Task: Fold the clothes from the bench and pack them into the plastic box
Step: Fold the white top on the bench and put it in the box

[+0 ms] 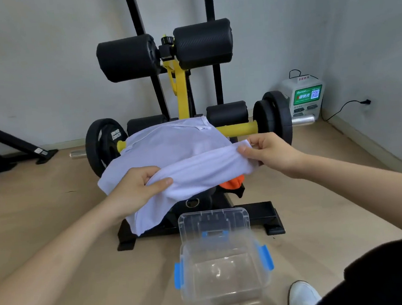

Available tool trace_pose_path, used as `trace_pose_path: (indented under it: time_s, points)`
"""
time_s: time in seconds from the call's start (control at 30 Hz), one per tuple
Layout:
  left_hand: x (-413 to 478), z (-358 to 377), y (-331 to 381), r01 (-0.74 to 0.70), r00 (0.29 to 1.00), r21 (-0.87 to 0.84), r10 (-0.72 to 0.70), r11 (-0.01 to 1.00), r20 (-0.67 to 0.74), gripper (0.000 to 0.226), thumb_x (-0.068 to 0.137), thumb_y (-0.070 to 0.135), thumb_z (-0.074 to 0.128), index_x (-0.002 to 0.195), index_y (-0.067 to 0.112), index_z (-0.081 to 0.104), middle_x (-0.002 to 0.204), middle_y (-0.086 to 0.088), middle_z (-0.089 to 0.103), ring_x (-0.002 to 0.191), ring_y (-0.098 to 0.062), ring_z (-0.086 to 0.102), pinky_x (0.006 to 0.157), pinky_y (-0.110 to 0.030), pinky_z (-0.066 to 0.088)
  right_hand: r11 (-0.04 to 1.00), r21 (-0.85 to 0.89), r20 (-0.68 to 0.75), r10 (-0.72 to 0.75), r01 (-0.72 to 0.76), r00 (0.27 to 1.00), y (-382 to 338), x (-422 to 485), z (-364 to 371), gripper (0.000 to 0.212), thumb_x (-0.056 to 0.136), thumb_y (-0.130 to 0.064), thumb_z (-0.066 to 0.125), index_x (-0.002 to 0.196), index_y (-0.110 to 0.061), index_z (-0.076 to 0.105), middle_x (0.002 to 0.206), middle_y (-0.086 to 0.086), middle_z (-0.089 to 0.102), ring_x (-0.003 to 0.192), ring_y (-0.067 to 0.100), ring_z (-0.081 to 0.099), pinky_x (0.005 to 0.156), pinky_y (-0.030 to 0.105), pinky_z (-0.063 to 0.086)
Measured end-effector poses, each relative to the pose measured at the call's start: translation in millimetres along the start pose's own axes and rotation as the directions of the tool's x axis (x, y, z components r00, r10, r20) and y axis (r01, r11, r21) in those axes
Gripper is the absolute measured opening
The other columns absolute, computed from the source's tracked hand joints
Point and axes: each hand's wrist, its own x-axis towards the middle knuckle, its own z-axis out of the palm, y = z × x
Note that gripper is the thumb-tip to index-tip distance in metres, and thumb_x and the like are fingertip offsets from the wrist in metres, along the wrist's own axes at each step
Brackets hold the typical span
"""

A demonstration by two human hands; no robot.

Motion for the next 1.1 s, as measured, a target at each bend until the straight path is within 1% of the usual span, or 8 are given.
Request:
trace_pose_path:
  time_s: [0.13,0.3,0.43,0.57,0.73,0.83,0.9,1.1]
  points:
    - [-14,-6,17,-0.084,0.996,0.050,0.086,0.995,-0.035,0.022,0.095,0.021,0.066,0.083,0.003,0.068,0.071,-0.002,0.063,0.061,-0.003,0.050,0.058,-0.011,0.038,0.998,-0.038,0.171,0.060,-0.054,0.983,-4,-24,-9,0.035,0.096,-0.025,0.062,0.062,-0.023,0.060,0.066,-0.001,0.058,0.064,0.015,0.054,0.067,0.034,0.049]
    - [-25,-3,37,-0.212,0.967,0.069,0.220,0.975,-0.126,0.007,0.090,0.021,0.073,0.084,0.016,0.073,0.078,0.006,0.072,0.071,-0.001,0.059,0.068,-0.012,0.043,0.988,-0.122,0.303,0.124,-0.090,0.945,-13,-47,-20,0.014,0.095,-0.021,0.064,0.084,-0.012,0.067,0.076,0.002,0.068,0.070,0.016,0.065,0.067,0.034,0.058]
    - [-23,-3,33,-0.192,0.978,0.093,0.198,0.977,-0.066,0.009,0.087,0.026,0.074,0.084,0.018,0.075,0.082,0.004,0.073,0.075,-0.010,0.063,0.072,-0.020,0.046,0.975,-0.158,0.380,0.203,-0.153,0.902,-12,-53,-24,0.013,0.096,-0.021,0.063,0.088,-0.012,0.068,0.077,-0.001,0.071,0.071,0.016,0.068,0.063,0.033,0.059]
    - [-7,-9,20,-0.153,0.980,0.101,0.164,0.983,-0.113,0.008,0.090,0.023,0.073,0.082,0.023,0.076,0.082,0.007,0.074,0.077,-0.008,0.065,0.072,-0.017,0.047,0.983,-0.056,0.168,0.183,-0.175,0.969,2,-34,-24,0.025,0.096,-0.025,0.062,0.091,-0.002,0.066,0.079,0.008,0.068,0.067,0.019,0.064,0.061,0.033,0.057]
    - [35,-10,19,-0.158,0.949,0.107,0.181,0.982,-0.260,0.007,0.090,0.024,0.073,0.084,0.023,0.076,0.083,0.013,0.074,0.077,0.000,0.065,0.071,-0.010,0.046,0.977,0.027,-0.016,0.214,-0.214,0.977,19,1,-12,0.030,0.097,-0.026,0.061,0.086,0.002,0.062,0.077,0.011,0.064,0.066,0.021,0.062,0.062,0.035,0.056]
    - [69,-11,21,-0.160,0.922,0.139,0.198,0.977,-0.332,0.008,0.090,0.028,0.074,0.085,0.023,0.077,0.079,0.010,0.073,0.078,-0.012,0.067,0.072,-0.024,0.050,0.973,-0.025,-0.131,0.226,-0.231,0.965,28,24,-6,0.035,0.098,-0.026,0.059,0.089,0.009,0.057,0.078,0.013,0.058,0.067,0.023,0.056,0.058,0.033,0.052]
    - [91,-10,21,-0.170,0.910,0.177,0.224,0.969,-0.348,0.009,0.090,0.028,0.074,0.085,0.022,0.077,0.081,0.009,0.074,0.081,-0.017,0.068,0.075,-0.034,0.052,0.964,-0.058,-0.187,0.245,-0.260,0.951,36,37,-5,0.032,0.098,-0.024,0.058,0.079,0.001,0.054,0.075,0.011,0.056,0.067,0.023,0.055,0.060,0.037,0.054]
    - [142,8,6,-0.087,0.904,0.269,0.190,0.959,-0.383,0.005,0.089,0.031,0.073,0.094,0.031,0.075,0.087,0.019,0.069,0.094,-0.011,0.065,0.081,-0.035,0.052,0.913,-0.114,-0.293,0.345,-0.391,0.892,57,60,-7,0.020,0.095,-0.021,0.060,0.081,-0.006,0.058,0.093,0.022,0.070,0.082,0.033,0.070,0.069,0.043,0.063]
